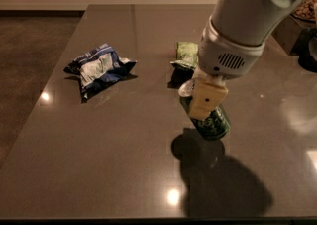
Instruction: Knock green can over
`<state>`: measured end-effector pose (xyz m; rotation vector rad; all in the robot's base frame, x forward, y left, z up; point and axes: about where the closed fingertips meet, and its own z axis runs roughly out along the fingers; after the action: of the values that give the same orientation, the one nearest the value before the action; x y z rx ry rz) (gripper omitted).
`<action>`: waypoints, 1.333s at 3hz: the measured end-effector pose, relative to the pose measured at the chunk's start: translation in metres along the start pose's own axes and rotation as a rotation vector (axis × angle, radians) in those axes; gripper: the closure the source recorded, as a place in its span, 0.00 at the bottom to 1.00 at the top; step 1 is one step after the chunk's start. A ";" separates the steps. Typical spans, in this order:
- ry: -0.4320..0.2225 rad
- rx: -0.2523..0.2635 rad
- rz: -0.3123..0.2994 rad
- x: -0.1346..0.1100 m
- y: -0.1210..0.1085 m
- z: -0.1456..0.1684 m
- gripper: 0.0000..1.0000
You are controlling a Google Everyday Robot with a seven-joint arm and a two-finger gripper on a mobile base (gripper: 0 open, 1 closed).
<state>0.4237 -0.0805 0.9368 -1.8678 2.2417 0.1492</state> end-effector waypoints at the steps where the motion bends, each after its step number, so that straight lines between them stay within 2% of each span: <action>1: 0.073 0.000 -0.028 -0.002 0.005 0.010 1.00; 2: 0.143 -0.012 -0.046 -0.005 0.007 0.022 0.75; 4: 0.214 -0.039 -0.073 -0.011 0.008 0.041 0.28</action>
Offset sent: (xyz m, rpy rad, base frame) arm -0.0099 0.0083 -0.0309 -0.2179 0.0679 0.0490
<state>0.4220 -0.0594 0.8992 -2.0710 2.3165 -0.0207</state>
